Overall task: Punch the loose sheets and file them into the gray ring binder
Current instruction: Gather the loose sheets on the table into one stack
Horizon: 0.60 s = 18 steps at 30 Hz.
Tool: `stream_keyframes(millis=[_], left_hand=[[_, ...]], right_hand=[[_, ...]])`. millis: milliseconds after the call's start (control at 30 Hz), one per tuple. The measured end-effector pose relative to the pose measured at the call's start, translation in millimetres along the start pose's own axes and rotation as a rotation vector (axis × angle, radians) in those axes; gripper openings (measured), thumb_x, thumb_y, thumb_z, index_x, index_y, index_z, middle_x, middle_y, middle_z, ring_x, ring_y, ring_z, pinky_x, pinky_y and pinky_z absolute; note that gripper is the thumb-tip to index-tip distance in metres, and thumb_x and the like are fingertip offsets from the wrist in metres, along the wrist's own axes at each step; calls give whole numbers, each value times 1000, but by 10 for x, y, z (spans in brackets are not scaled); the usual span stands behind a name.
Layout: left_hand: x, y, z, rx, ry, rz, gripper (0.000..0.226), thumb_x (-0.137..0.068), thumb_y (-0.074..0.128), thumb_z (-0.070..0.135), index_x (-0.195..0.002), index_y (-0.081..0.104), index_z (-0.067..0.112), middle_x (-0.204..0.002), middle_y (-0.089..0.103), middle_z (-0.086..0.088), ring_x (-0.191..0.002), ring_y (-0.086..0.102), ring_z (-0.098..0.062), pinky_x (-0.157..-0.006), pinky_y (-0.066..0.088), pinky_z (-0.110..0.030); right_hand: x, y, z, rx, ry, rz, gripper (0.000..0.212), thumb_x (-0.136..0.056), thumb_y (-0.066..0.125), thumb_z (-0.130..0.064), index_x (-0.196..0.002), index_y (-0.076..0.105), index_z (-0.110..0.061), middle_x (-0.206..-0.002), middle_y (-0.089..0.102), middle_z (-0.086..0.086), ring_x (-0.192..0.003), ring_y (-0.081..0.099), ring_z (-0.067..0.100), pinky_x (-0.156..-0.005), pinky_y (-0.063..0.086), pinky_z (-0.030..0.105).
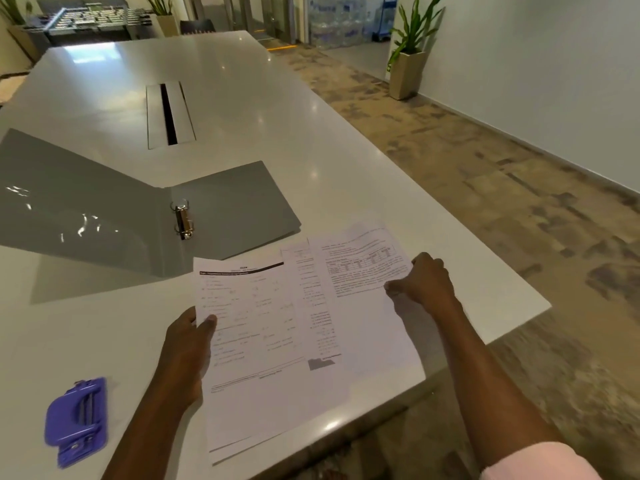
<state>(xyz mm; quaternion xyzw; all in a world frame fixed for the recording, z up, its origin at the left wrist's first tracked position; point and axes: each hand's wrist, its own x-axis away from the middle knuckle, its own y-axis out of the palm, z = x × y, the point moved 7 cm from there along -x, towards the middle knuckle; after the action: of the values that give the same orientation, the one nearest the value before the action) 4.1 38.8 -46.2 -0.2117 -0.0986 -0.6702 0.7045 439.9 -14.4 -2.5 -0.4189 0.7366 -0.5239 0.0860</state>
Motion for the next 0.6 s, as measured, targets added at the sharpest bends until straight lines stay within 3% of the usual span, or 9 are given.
stream_keyframes(millis=[133,267,333,400,533,600], left_hand=[[19,-6,-1,-6,-4,-3,16,-107,57,16,-119,66,16,-116,75,-10,-104,73,-37,-89,60,-53],[21,-16,-21,9,-18,-8,20,-107,56,15,-125,65,14,-118,76,-9,-108,73,-37,-94,59,-56],[5,-28,-35,27,-25,-8,21,-107,56,14,-126,65,14,-121,75,-10,-111,72,-38,-98,57,-58],[2,-39,-38,36,-24,-11,22,-107,56,14,-127,65,13,-122,75,-11,-112,72,-38,-98,56,-59],[4,-70,-50,52,-30,-9,21,-107,55,14,-125,66,14,-121,76,-11,-111,72,-38,-99,56,-59],[-3,-97,-52,59,-28,-4,18,-107,55,13,-121,67,15,-121,76,-11,-110,72,-38,-99,56,-60]], right_hand=[[-45,-68,29,-131,-25,7,65,-58,92,-26,-109,55,-8,-107,64,11,-96,65,33,-71,54,37],[-177,-127,169,-358,10,4,51,-68,90,-12,-111,65,-1,-107,70,14,-96,67,31,-77,54,36],[-181,-142,220,-478,16,-31,28,-73,82,-2,-96,70,7,-87,69,17,-74,65,26,-60,51,29],[-140,-178,248,-515,18,-62,5,-77,72,2,-80,70,6,-69,60,15,-51,49,20,-45,35,19],[-118,-300,243,-539,28,-102,9,-82,78,-7,-91,79,-9,-66,68,12,-51,50,21,-52,37,31],[-111,-344,175,-601,3,-144,12,-86,79,-7,-98,78,-6,-69,74,11,-50,60,22,-49,53,32]])
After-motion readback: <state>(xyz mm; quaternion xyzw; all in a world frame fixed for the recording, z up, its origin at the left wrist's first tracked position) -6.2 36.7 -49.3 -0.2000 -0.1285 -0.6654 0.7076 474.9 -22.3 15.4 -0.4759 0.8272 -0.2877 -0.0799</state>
